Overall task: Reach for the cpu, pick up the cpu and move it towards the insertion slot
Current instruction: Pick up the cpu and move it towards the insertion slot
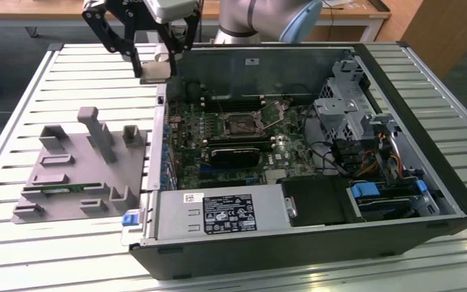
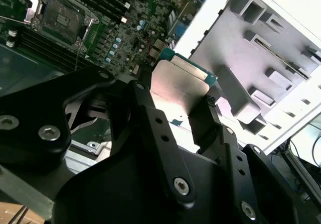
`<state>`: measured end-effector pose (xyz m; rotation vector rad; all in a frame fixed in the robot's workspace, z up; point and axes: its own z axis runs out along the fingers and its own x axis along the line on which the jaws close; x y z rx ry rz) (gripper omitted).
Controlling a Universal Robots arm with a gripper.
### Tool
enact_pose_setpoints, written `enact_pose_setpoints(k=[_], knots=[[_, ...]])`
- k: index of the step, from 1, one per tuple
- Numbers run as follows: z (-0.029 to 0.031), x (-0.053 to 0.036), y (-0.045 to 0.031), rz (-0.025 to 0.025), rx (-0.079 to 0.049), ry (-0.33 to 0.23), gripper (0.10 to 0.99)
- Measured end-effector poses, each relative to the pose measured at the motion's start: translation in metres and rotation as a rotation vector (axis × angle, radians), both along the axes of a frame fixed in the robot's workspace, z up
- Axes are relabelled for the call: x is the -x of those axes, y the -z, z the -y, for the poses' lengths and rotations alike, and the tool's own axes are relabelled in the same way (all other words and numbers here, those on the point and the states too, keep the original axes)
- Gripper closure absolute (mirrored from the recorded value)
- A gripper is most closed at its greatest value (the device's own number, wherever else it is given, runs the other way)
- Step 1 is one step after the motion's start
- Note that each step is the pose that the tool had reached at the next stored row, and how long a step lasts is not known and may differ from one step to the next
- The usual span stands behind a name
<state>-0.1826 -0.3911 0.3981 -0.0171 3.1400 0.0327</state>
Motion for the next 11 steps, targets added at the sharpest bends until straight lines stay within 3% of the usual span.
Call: enact_pose_setpoints(k=[11], knots=[[0.0, -0.0154, 0.0, 0.0, 0.0, 0.0, 0.545]])
